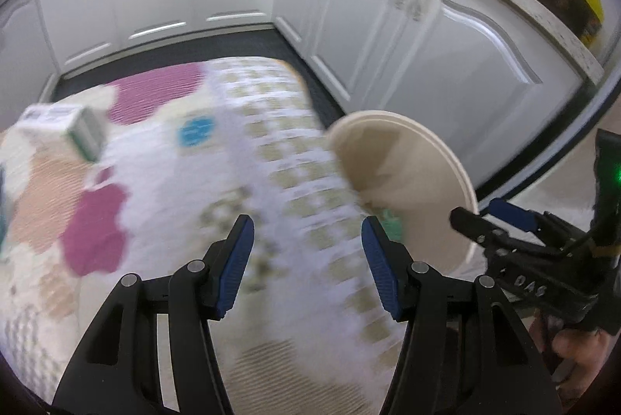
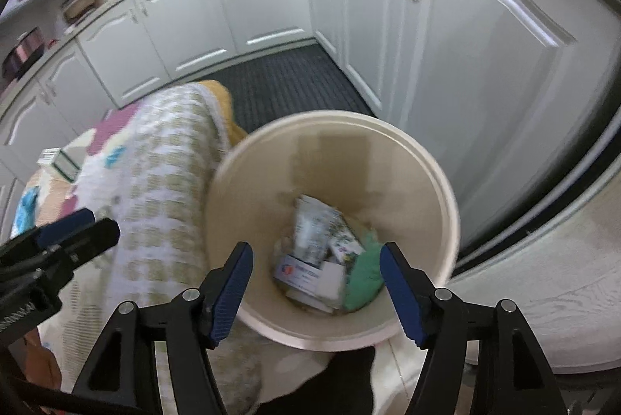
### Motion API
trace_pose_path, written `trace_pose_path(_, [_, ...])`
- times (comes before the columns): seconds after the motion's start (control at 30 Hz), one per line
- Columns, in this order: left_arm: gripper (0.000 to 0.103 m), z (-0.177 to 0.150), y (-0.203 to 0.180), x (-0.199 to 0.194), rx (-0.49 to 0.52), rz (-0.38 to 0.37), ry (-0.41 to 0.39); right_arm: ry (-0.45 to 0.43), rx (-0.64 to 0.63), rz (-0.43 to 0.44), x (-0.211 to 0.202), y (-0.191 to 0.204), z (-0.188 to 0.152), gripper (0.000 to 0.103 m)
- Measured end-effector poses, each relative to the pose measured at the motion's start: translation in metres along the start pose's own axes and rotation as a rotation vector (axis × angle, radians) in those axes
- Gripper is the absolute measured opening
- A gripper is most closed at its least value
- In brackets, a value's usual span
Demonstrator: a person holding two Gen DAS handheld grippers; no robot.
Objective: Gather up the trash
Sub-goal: 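Grasp the blue snack pouch with the left tool while the right tool grasps the white medicine box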
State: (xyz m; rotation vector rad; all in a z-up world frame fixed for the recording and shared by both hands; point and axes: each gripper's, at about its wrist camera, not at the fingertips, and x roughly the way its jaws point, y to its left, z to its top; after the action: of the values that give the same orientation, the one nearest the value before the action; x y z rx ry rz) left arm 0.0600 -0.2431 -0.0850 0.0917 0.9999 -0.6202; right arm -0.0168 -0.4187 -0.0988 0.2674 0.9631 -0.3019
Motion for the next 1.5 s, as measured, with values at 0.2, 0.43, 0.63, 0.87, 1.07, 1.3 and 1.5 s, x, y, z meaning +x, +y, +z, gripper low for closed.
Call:
trace_pose_path(0.2, [0.059,-0.011,0.079,-0.036,-0.108,0.106,-0.004,0.000,-0.097,0.075,-0.001,0.056,0.007,0.069])
trace_pose_path(0.43, [0.063,-0.021,0.183,-0.081,-0.304,0.230,-0.051,0.019,-0.209,0.179,0.010,0.134,0.018,0.070])
trace_pose_path(0.63, [0.072,-0.026,0.272,-0.101,-0.506,0.281,-0.091,0.001,-0.309,0.285,0.011,0.198,0.034,0.078])
trace_pose_path(0.87, [0.072,-0.026,0.323,-0.094,-0.641,0.278,-0.099,-0.053,-0.470,0.335,0.016,0.270,0.064,0.082])
trace_pose_path(1.07, [0.072,-0.021,0.333,-0.072,-0.677,0.293,-0.076,-0.029,-0.566,0.349,0.046,0.314,0.083,0.082])
trace_pose_path(1.3, [0.072,-0.010,0.329,-0.063,-0.677,0.260,-0.083,0.024,-0.635,0.329,0.083,0.339,0.090,0.082])
trace_pose_path(1.5, [0.075,-0.004,0.324,-0.063,-0.655,0.252,-0.101,0.041,-0.626,0.349,0.095,0.346,0.089,0.082])
